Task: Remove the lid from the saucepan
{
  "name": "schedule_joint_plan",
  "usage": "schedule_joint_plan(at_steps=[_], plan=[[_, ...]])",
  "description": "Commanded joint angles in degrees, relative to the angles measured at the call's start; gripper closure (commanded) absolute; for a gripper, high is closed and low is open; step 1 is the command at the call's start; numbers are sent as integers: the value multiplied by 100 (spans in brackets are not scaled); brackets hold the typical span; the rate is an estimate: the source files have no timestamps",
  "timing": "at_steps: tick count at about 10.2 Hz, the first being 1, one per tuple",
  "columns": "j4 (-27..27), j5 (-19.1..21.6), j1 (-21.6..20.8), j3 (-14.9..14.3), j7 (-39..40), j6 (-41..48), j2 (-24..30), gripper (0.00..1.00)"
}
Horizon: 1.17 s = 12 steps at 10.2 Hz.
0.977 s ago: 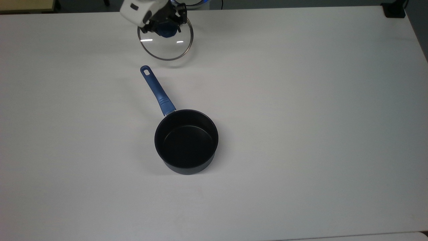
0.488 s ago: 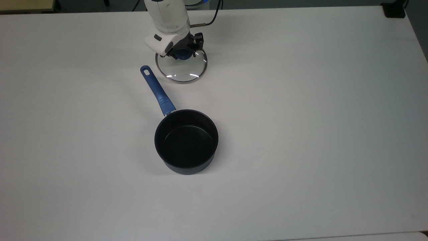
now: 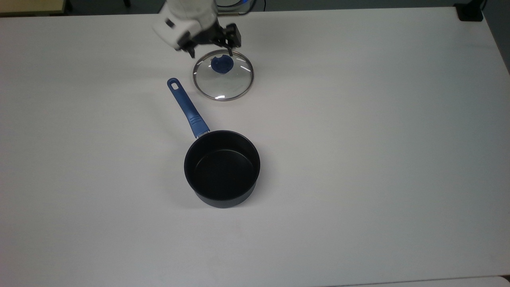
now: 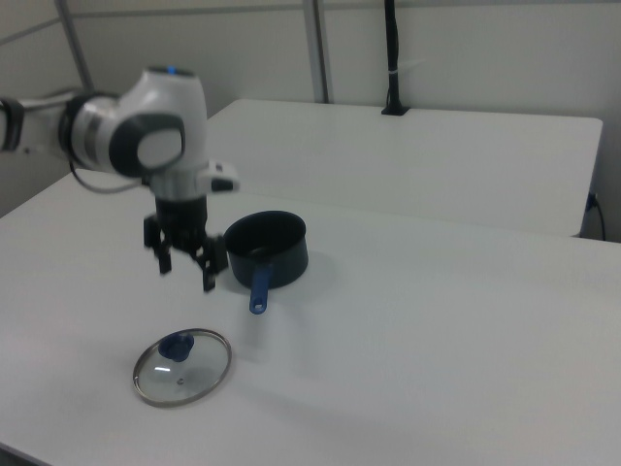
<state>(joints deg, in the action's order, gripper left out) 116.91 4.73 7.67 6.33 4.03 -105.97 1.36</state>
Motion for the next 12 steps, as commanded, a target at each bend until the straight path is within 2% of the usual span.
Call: schedule_joint_plan(at_steps=[1,2,4,6,7,12], plan=[[-1796,63,374,-96,-683,1372,224,0],[-2256,55,419,-202,-745,1586,233,0],[-2524,-59,359,-343,-1027,1545,198,0],[-2507,-1022,44,-326,-887,1116,23,0],[-2515,-1270,33,-334,-660,1026,-48,0],[-2515,-1185,24,-334,-578,1017,-22,0]])
